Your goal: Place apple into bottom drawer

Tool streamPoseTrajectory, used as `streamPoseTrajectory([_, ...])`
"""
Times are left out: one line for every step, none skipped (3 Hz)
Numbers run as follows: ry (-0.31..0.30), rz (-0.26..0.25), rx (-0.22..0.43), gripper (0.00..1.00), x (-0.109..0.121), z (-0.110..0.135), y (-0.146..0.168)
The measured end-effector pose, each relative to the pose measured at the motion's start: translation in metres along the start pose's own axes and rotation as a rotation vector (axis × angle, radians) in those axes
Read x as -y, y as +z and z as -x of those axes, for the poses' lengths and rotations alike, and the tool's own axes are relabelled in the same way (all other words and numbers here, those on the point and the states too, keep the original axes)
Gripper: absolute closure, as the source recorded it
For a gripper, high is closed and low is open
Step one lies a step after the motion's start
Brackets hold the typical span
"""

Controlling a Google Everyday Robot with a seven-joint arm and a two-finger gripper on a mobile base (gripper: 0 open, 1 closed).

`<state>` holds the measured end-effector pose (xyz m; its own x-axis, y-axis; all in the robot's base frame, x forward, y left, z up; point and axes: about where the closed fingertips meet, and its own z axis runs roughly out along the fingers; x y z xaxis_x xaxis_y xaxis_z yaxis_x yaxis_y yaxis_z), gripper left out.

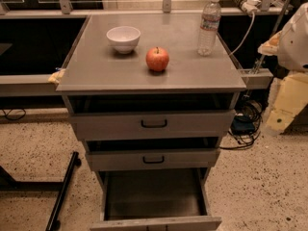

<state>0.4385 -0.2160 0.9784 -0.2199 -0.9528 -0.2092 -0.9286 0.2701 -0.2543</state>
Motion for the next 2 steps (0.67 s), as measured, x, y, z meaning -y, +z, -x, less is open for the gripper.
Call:
streamPoseTrajectory([-0.004,-0.016,0.013,0.00,0.005,0.003,0.000])
streamPoseTrajectory([-0.018,-0.053,0.085,0.00,0.037,0.019,0.014])
